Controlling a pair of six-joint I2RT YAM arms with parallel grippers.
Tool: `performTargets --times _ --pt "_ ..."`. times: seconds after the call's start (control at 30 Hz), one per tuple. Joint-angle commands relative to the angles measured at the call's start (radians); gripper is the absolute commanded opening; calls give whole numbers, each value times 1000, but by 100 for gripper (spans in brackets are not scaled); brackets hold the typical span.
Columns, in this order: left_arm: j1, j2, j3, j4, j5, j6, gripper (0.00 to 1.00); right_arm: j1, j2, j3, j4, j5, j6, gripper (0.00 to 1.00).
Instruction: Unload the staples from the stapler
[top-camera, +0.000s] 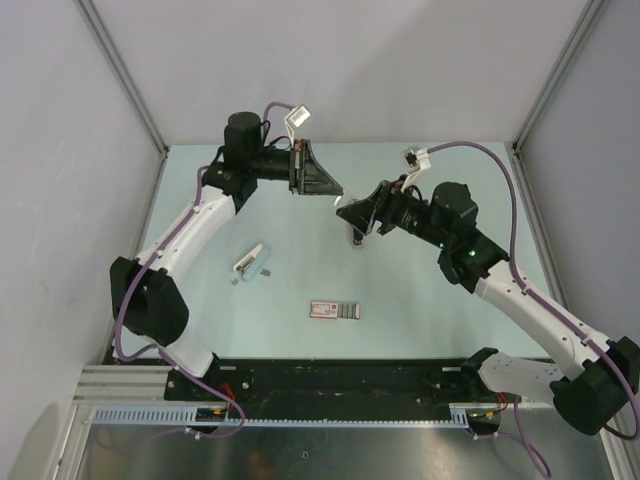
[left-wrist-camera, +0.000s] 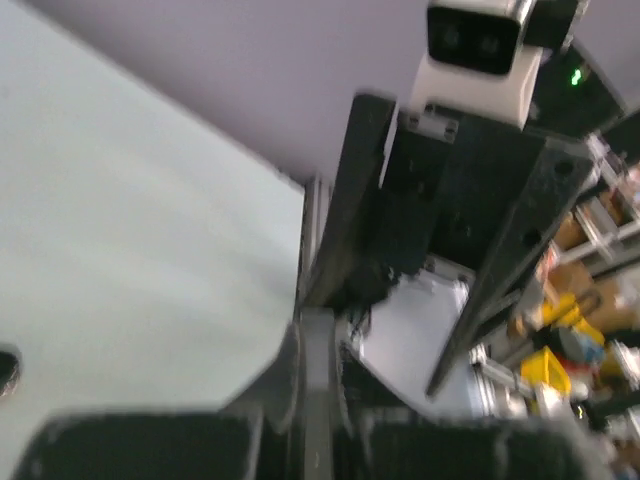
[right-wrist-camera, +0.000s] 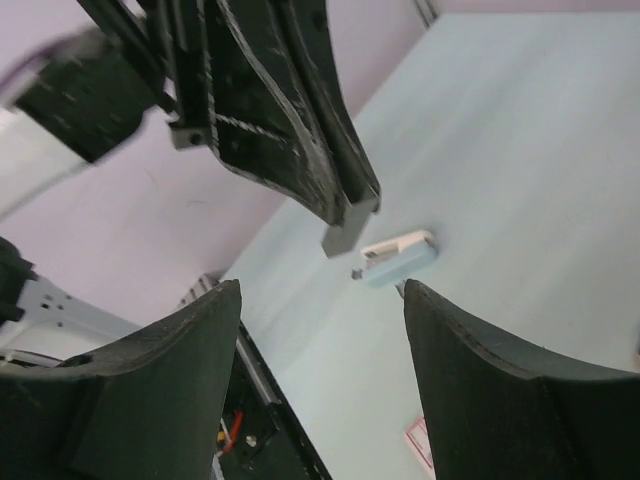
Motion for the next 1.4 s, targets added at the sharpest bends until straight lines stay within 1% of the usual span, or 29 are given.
performTargets --times 0.0,0.03,0.2,0.33,0.7,0.83,0.97,1.23,1.37 --pt "-19 -76 -109 578 26 -532 0 -14 -33 0 149 -64 70 71" --pt "-19 -80 -123 616 19 -571 0 -17 -32 0 162 -73 81 71" --pt "-25 -117 -180 708 -8 -678 0 -29 -31 -1 197 -92 111 69" --pt "-31 -145 -209 751 -23 -720 0 -30 -23 0 220 -99 128 66" --pt "-43 -189 -272 770 -42 -721 0 -27 -10 -23 322 -150 172 51" --pt "-42 -194 -284 770 -48 -713 0 -24 -2 -29 353 -168 194 48" --pt "-42 -194 -286 770 -53 -708 0 -20 7 -33 364 -173 207 43" --pt "-42 -195 -289 770 -58 -697 0 -5 23 -42 376 -172 216 39" --pt "-42 -197 -294 770 -60 -690 0 -3 26 -44 387 -169 221 33"
